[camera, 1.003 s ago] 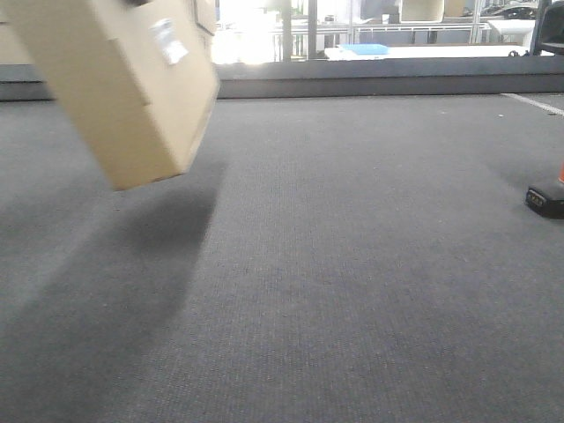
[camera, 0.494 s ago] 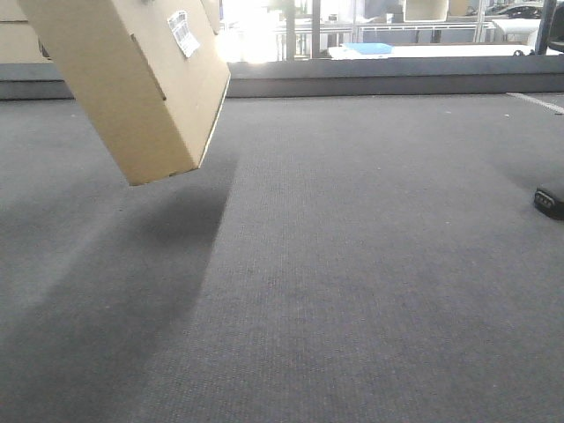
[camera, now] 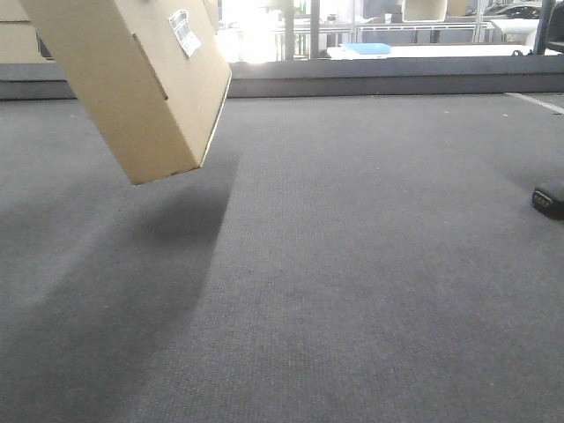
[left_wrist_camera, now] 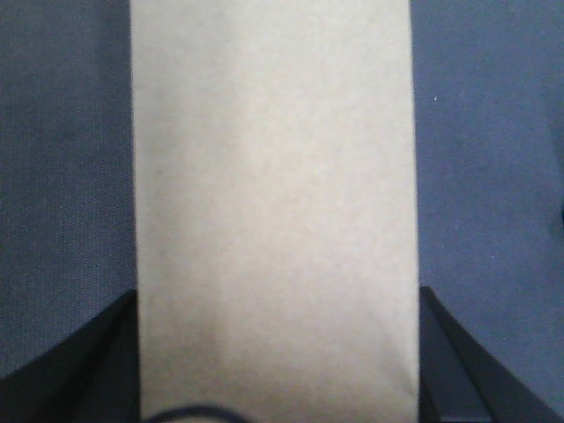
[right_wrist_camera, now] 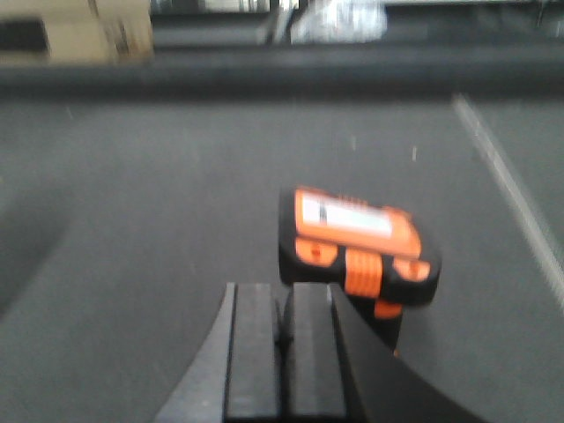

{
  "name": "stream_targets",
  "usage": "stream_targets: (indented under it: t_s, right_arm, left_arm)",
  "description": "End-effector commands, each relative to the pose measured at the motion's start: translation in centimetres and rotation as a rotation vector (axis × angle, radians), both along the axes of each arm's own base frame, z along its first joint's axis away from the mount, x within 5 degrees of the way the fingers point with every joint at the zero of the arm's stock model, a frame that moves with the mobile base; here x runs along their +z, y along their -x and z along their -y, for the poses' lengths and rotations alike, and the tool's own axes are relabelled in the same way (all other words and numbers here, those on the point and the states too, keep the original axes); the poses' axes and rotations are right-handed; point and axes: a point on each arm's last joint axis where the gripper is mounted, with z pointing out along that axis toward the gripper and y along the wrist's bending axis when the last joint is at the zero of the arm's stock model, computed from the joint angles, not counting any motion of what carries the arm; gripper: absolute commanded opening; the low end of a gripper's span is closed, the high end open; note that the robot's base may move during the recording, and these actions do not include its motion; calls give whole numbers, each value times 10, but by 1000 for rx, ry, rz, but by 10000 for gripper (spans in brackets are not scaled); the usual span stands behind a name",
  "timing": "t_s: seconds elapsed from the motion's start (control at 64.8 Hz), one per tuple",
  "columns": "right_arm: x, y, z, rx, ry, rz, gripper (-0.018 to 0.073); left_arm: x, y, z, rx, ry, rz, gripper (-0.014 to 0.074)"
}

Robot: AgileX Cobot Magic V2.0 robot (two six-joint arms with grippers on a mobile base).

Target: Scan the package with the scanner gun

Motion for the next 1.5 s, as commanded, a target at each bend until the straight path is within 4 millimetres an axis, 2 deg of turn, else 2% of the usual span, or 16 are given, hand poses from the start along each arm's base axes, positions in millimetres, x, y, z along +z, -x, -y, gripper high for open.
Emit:
stream_targets:
  t_s: [0.0,0.123,0.262,0.432,0.509,0.679,0.895,1.049,1.25,1.481]
  right_arm:
    - [-7,-17,1,-7,11,-43,-168]
    - [-24,-34,2,-5,4,-146,-168]
    - [-39,-50,4,-25,11,-149,-160]
    - [-68,-58,7,-55,22,-147,-162]
    - [-74,-59,8,-67,27,-123,-162]
    - [-85,-59,13,-83,69,-89,-162]
    - [-100,-58,30,-168,102,-42,-162]
    - [-106,-55,28,-139,165,12,-162]
    - [-121,-45,29,-173,111,95,-162]
    - [-122,-42,29,-193,32,156,-162]
  left_arm:
    - [6,2,2,0,18,30,-111]
    - [6,2,2,0,18,30,-111]
    - [6,2,2,0,18,33,-111]
    - [7,1,2,1,23,42,-111]
    - [7,1,2,1,23,44,-111]
    - [7,0,2,1,25,48,-111]
    - [7,0,2,1,26,50,-111]
    - [5,-1,3,1,23,43,-111]
    - [3,-3,3,1,21,39,-111]
    - [3,-3,3,-3,18,44,-111]
